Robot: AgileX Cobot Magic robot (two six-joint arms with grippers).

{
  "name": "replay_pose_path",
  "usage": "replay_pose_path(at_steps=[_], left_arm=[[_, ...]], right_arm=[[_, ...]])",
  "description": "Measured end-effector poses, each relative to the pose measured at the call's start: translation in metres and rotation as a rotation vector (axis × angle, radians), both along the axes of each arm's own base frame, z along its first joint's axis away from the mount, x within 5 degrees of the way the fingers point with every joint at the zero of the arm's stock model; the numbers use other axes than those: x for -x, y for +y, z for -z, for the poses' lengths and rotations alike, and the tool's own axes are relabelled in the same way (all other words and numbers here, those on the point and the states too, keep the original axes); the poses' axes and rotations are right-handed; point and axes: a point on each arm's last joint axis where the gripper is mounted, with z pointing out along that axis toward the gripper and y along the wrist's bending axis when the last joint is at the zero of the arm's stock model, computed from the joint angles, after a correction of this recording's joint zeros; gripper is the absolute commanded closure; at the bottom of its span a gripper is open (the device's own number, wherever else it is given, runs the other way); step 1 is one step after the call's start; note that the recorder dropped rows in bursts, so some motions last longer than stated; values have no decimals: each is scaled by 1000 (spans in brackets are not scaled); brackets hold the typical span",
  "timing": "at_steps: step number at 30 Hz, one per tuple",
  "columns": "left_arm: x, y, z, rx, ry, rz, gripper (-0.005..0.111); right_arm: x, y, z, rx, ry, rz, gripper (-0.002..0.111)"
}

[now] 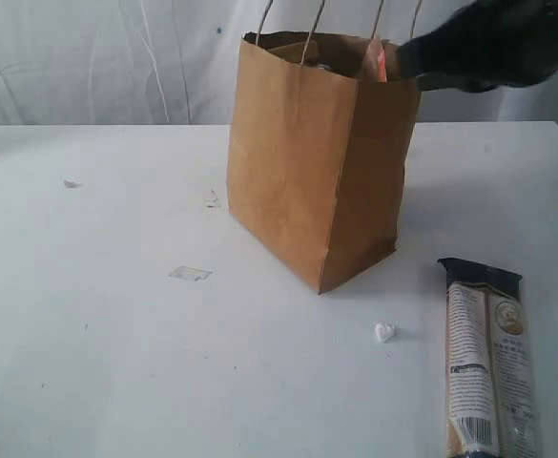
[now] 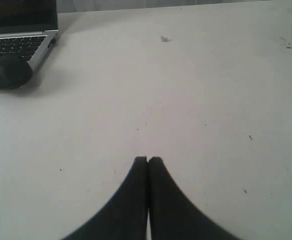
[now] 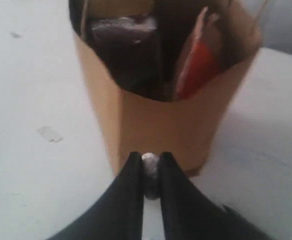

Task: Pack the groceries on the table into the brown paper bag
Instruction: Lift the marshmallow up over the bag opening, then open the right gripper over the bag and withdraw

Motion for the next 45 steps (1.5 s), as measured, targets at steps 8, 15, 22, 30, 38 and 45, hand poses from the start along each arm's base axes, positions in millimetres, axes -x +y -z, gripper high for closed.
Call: replay_pose_path(at_steps=[8, 15, 22, 30, 38, 45], left_arm=[[0, 0, 0, 0, 0, 0, 107], [0, 0, 0, 0, 0, 0, 107], [0, 0, 0, 0, 0, 0, 107], [0, 0, 0, 0, 0, 0, 107], [0, 0, 0, 0, 0, 0, 107], [0, 0, 0, 0, 0, 0, 107]], right_arm=[[-34, 27, 14, -152, -44, -113, 108], [-47, 23, 2, -165, -228, -41, 108], [-73, 28, 26, -146, -223, 6, 104], [-86, 30, 41, -134, -220, 33, 92], [-86, 30, 40, -139, -228, 40, 92], [-71, 30, 32, -137, -171, -24, 92]])
